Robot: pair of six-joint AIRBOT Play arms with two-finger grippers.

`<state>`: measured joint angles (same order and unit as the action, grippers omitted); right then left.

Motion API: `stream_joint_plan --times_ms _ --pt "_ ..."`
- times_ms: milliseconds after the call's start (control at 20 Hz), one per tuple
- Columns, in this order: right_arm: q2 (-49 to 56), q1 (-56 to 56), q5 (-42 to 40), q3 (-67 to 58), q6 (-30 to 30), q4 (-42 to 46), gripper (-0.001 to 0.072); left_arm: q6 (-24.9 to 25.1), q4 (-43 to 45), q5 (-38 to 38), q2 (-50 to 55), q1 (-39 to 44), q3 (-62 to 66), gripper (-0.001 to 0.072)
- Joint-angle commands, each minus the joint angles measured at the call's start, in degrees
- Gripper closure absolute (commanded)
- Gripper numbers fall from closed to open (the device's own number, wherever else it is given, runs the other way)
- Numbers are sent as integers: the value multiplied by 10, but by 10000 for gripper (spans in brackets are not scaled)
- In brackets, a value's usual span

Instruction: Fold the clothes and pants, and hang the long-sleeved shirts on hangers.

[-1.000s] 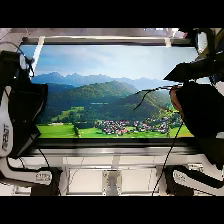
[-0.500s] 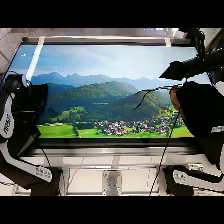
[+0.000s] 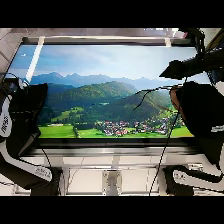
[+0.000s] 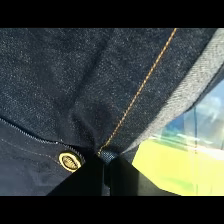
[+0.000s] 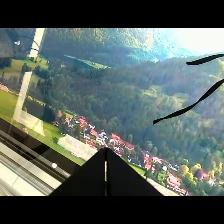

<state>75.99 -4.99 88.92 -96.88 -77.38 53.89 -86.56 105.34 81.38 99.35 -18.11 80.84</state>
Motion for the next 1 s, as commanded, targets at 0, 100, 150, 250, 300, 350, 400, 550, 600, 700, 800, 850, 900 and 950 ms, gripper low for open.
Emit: stream_joint_plan --times_ms 0,100,150,250,300,350,400,550,600,700,800,850,900,950 --pt "-2 0 2 -1 2 14 702 0 -10 9 -3 19 0 676" --pt "-2 0 12 -10 5 61 702 0 -17 24 -12 58 0 677" --pt "-2 0 19 -15 7 90 702 0 -37 24 -19 86 0 677" --pt "-2 0 28 -23 11 158 702 0 -98 10 -33 155 0 677" --pt "-2 -1 28 -23 23 188 702 0 -127 -8 -36 196 0 677" --pt "-1 -2 27 -23 34 210 702 0 -150 -32 -37 238 0 677" --pt "0 -5 23 -23 43 229 702 0 -175 -67 -36 288 0 676" --pt "0 -26 -5 -23 52 245 702 0 -214 -222 -35 440 0 677" --pt "0 -35 -16 -23 52 245 702 -1 -215 -280 -35 485 0 677" --pt "0 -52 -33 -23 51 245 702 -25 -214 -407 -35 564 1 678" --pt "4 -63 -35 -22 52 245 702 -73 -214 -525 -34 610 1 677" --pt "6 -68 -38 -21 52 245 702 -88 -214 -574 -33 621 1 677" --pt "9 -73 -49 -20 51 243 702 -93 -214 -613 -33 627 1 676" --pt "12 -74 -64 -17 48 243 702 -93 -215 -635 -34 627 2 673"
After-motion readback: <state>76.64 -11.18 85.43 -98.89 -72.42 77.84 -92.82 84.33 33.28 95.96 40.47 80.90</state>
